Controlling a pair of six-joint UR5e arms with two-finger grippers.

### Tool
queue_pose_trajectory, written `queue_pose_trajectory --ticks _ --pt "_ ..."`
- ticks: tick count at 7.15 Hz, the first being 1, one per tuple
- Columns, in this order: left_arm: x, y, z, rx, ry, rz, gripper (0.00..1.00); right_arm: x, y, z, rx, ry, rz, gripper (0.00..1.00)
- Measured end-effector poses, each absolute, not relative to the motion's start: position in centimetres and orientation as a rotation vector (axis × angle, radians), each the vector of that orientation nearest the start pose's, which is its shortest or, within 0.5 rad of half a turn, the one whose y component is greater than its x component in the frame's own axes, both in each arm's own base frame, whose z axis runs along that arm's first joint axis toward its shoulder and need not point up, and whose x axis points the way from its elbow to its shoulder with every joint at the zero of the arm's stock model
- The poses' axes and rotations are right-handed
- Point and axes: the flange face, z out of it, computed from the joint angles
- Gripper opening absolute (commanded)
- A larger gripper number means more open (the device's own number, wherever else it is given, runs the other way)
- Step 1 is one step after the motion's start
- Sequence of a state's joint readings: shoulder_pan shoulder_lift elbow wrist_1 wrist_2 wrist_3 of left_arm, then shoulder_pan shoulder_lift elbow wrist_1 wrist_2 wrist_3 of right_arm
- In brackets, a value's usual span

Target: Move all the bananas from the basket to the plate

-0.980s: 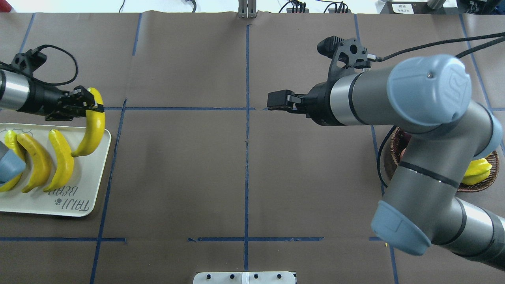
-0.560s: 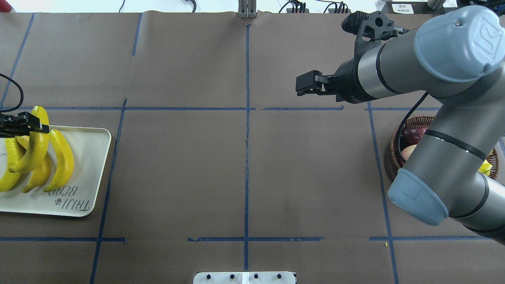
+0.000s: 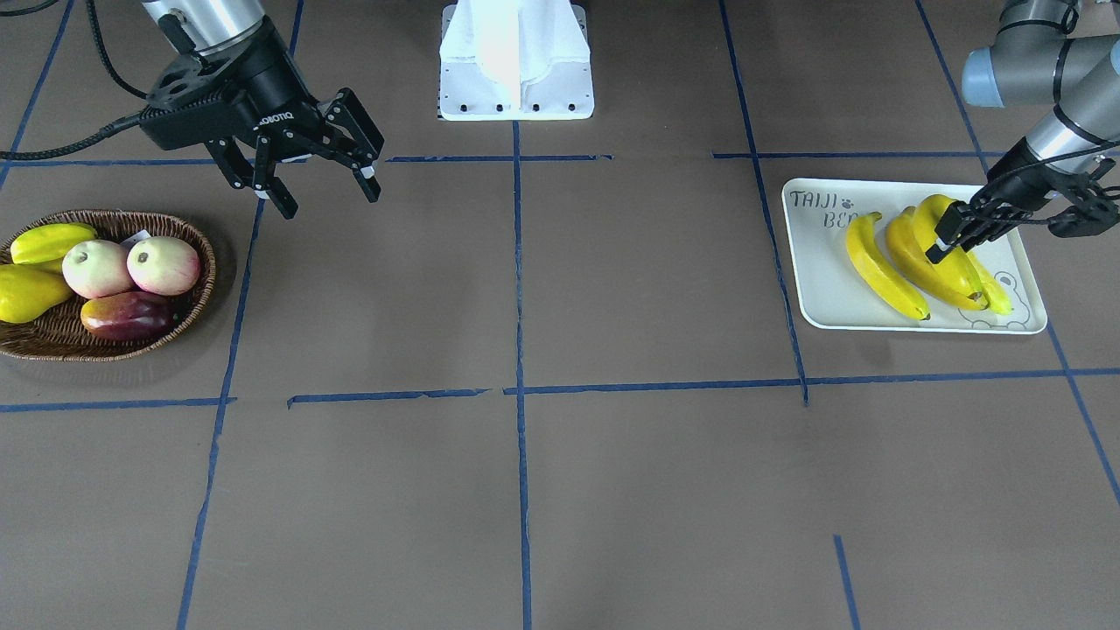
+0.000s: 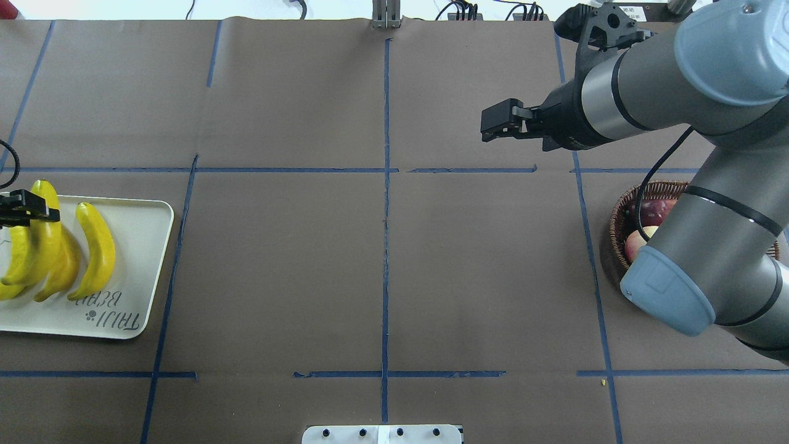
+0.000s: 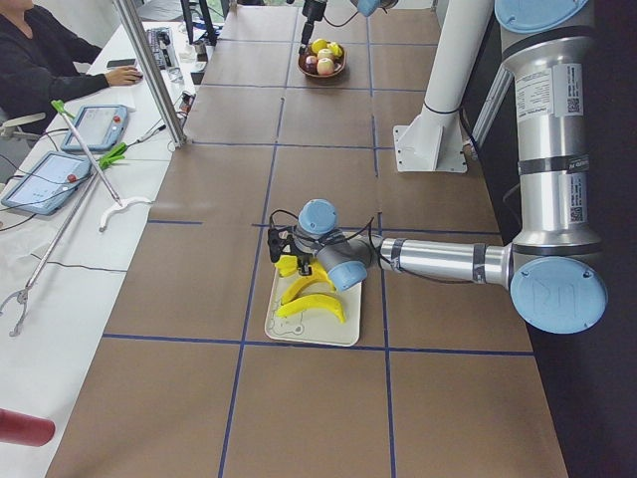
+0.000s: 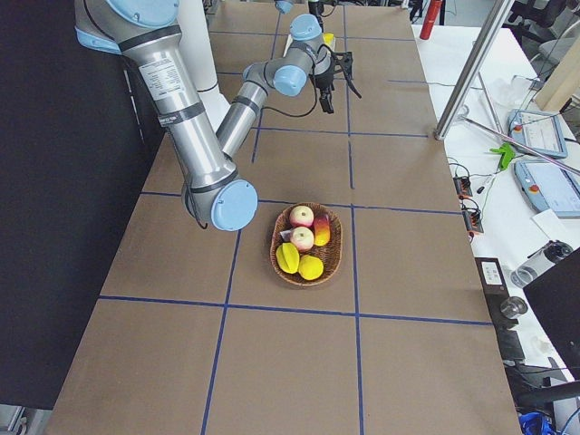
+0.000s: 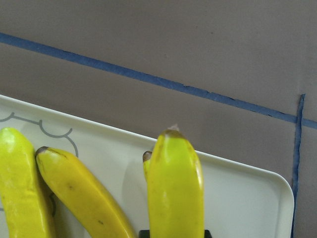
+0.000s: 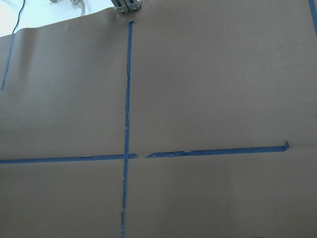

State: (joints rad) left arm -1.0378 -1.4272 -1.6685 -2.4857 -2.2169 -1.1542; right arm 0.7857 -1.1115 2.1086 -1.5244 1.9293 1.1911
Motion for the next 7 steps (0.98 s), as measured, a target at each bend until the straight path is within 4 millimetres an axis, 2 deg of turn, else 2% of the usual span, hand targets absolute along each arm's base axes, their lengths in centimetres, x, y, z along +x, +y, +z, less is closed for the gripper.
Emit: queue_pose_trajectory --ticks 2,3,5,7 --pt "17.0 -43.2 57.5 0.113 1.027 -0.286 1.0 -29.1 -45.2 18.8 0.286 -1.028 0.158 1.0" --pt "17.1 -43.3 57.2 0.114 1.032 -0.283 1.0 -27.6 -45.8 20.3 0.287 -1.008 0.136 1.0" --pt "16.5 -43.5 56.4 0.094 1.067 -0.271 1.0 -22.7 -47.4 25.6 0.3 -0.932 0.052 1.0" --pt "13.5 -44.4 56.4 0.125 1.078 -0.272 1.0 -15.9 -49.0 32.9 0.315 -0.842 -0.067 1.0"
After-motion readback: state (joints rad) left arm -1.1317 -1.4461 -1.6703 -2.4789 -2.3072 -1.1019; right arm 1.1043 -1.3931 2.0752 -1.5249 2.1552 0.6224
